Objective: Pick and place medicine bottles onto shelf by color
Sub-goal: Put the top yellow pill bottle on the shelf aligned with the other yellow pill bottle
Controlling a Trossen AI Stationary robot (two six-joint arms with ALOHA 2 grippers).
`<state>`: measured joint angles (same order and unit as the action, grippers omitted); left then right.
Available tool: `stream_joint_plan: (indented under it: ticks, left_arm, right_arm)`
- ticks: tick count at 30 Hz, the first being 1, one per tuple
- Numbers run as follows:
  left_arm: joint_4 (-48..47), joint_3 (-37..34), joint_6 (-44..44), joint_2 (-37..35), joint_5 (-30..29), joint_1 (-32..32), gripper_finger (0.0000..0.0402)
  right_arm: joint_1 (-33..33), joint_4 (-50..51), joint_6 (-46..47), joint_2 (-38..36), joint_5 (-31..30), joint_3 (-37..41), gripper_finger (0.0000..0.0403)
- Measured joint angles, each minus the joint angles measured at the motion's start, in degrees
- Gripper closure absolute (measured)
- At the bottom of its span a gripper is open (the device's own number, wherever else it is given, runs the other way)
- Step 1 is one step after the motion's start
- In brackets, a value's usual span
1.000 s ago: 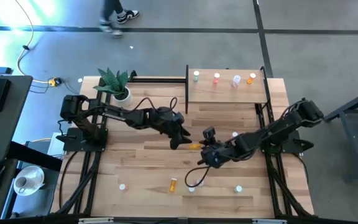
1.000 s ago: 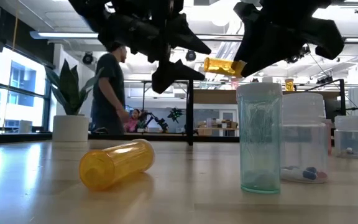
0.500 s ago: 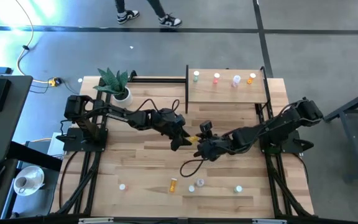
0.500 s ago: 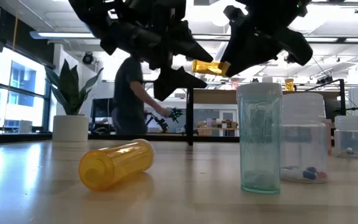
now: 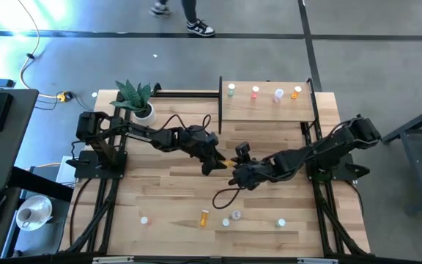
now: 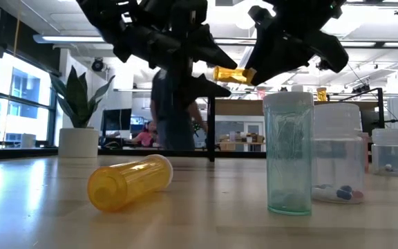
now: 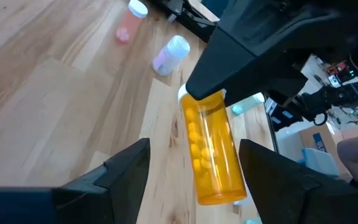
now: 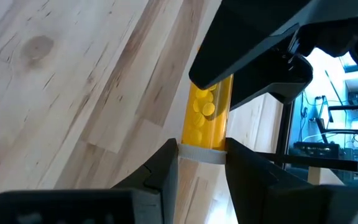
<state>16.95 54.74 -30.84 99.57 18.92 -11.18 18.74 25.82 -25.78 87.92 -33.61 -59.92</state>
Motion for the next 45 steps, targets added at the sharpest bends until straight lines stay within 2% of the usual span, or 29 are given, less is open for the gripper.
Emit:
stream_joint_plan:
  ticks: [12, 19, 25, 35, 40, 45]
  left_arm:
    - [0.1, 0.0, 2.2, 0.0, 0.0, 0.0, 0.0265]
    - [0.0, 0.0, 3.3, 0.0, 0.0, 0.0, 0.0305]
    - [0.0, 0.0, 4.0, 0.0, 0.0, 0.0, 0.0312]
    - [0.2, 0.0, 4.6, -0.1, -0.7, 0.0, 0.0311]
    - [2.1, 0.0, 5.1, -0.1, -1.3, -0.6, 0.0311]
    - [6.8, 0.0, 6.3, -0.1, -1.2, -1.3, 0.0311]
  right_arm:
    - [-0.1, 0.1, -0.2, 0.0, -0.7, 0.0, 0.0304]
    - [-0.1, 0.1, -0.2, 0.0, -0.9, 0.0, 0.0304]
    - [-0.1, 0.0, 0.4, 0.0, -1.0, 0.0, 0.0287]
    - [0.1, 0.0, 3.3, -0.2, -4.7, -0.2, 0.0236]
    - [0.2, 3.2, 4.3, -1.0, -8.1, -4.2, 0.0223]
    - [0.2, 8.9, 4.8, -3.6, -8.1, -9.7, 0.0222]
